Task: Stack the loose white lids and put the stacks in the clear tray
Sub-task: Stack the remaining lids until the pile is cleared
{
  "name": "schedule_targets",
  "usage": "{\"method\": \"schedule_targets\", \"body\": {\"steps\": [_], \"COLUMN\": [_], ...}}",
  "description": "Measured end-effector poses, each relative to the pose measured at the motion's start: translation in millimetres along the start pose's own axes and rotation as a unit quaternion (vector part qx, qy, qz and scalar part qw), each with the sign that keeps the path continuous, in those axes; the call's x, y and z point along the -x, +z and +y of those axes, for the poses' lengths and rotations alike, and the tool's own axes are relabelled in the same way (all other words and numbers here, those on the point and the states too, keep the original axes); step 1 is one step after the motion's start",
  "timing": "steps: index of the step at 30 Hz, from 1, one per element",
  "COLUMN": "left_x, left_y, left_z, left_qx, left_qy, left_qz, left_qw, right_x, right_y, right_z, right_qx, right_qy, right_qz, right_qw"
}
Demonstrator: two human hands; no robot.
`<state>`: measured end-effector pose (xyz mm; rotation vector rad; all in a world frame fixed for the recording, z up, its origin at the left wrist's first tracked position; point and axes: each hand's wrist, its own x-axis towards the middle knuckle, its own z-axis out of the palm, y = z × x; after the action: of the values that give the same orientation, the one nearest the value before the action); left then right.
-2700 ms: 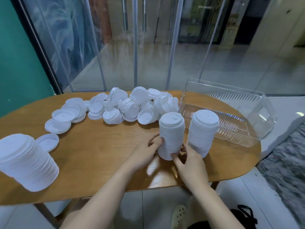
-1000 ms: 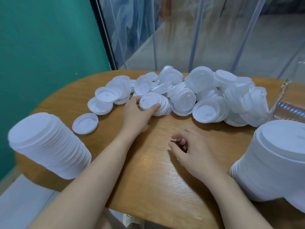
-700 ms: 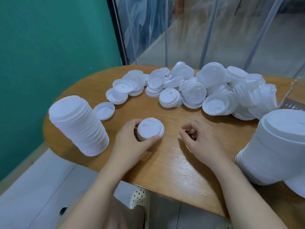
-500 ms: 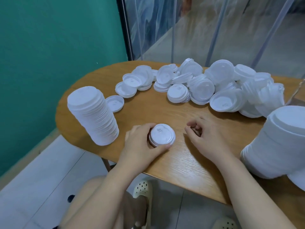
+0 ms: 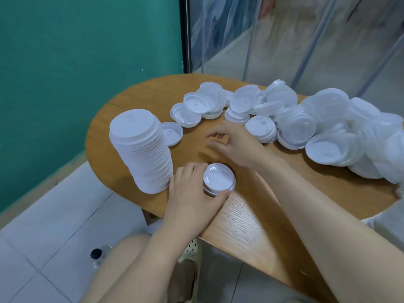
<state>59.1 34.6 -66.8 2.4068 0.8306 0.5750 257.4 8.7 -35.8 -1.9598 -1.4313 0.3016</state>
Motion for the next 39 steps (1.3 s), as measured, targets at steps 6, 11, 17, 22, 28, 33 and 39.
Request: {"method": "schedule_targets", "body": {"steps": [6,11,17,22,28,33,39], "left_x": [0,-2,-1,0,-1,-4,-8], "left_y": [2,2,1,1,2,1,-1], "left_z": [-3,-4,-7,-7,-2,-2,0], "left_qx": [0.009,0.007,0.012,-0.002,-0.021,-0.002,0.006], "left_qy": [-0.002,0.003,0.009,0.016,0.044,0.036,0.027], "left_qz": [0.012,0.005,0.0,-0.002,-0.021,-0.037,-0.048], "left_qw": [1.0,1.0,1.0,1.0,0.999,0.999,0.998], "right_x": [-59,-74,-70,-34,42,79,80], "right_y": [30,42,32,4,-28,-12,-12], "right_z": [-10,-5,-6,-7,0,13,19], "right_qx": [0.009,0.03,0.03,-0.055,-0.214,-0.299,-0.219], "right_qy": [-0.067,-0.071,-0.072,-0.028,0.074,0.155,0.197], "right_qz": [-0.067,-0.093,-0.053,0.035,0.202,0.307,0.29], "right_qw": [0.995,0.993,0.996,0.997,0.953,0.89,0.911]}}
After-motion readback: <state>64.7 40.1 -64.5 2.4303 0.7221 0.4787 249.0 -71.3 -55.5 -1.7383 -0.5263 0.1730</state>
